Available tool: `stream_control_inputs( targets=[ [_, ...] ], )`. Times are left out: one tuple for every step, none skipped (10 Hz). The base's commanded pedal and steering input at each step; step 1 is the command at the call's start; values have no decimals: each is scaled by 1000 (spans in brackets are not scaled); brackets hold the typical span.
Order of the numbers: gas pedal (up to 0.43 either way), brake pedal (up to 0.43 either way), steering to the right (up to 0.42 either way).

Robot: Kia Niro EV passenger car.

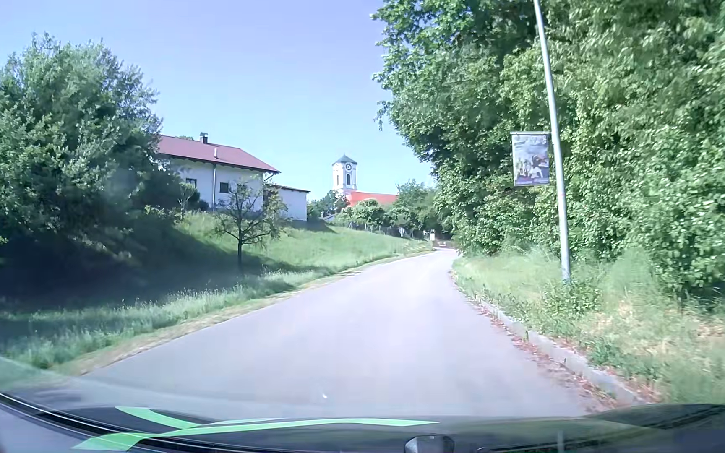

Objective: Follow the waypoints while adhering to traffic rules and regulations

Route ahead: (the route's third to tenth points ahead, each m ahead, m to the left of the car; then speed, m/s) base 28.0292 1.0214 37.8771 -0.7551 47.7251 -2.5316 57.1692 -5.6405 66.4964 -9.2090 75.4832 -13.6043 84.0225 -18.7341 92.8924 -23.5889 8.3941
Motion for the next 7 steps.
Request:
stream_control_inputs(
  targets=[
    [189, 0, 6],
    [189, 0, 6],
    [189, 0, 6],
    [189, 0, 7],
    [189, 0, 8],
    [189, 0, 10],
    [189, 0, 12]
  ],
)
